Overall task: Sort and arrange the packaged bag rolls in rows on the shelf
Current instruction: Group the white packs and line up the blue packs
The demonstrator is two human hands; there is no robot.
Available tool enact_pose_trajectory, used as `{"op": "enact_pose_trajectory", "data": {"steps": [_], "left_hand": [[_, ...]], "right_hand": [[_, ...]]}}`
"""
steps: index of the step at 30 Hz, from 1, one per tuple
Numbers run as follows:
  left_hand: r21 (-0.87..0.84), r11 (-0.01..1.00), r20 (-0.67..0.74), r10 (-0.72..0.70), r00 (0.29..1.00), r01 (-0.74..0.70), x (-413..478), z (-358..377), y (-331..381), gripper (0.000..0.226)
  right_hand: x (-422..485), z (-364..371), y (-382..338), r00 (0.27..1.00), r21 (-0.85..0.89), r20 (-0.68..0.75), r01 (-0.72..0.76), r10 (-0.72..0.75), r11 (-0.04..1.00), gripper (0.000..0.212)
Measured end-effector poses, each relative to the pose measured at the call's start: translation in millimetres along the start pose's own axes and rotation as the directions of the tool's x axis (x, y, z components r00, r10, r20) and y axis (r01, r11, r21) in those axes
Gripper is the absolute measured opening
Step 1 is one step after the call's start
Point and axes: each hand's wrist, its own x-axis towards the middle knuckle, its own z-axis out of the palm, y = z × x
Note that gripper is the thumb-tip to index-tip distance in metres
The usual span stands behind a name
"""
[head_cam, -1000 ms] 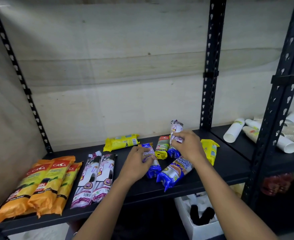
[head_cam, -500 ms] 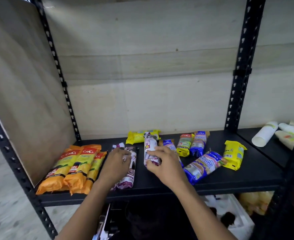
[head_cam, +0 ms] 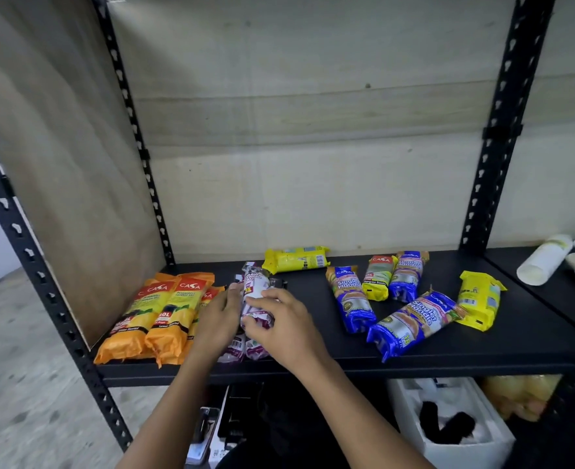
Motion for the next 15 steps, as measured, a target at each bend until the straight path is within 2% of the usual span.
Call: {"op": "enact_pose_trajectory", "data": {"steps": [4, 9, 12, 15], "left_hand": [[-0.179, 0.977, 0.048, -0.11, 0.993, 0.117, 6, -7, -4, 0.045], [-0.11, 0.992, 0.036, -0.055, 0.998, 0.059, 3, -3, 2, 0.037], [-0.088, 0.994, 0.001, -0.059, 0.998, 0.059, 3, -2, 4, 0.036], [-0.042, 0.998, 0.027, -0.049, 0.998, 0.05, 3, 0, 5, 0.037]], "right_hand": [[-3, 8, -5, 0.998, -0.09, 0.003, 0.06, -0.06, 0.994, 0.042], [-5, 14, -2, 0.996, -0.106, -0.021, 0.081, -0.084, 0.991, 0.051], [-7, 10, 1, 0.998, -0.033, 0.017, 0.06, -0.06, 0.998, 0.061], [-8, 3, 2, 0.996, 0.027, 0.07, 0.054, -0.056, 0.998, 0.064]]}}
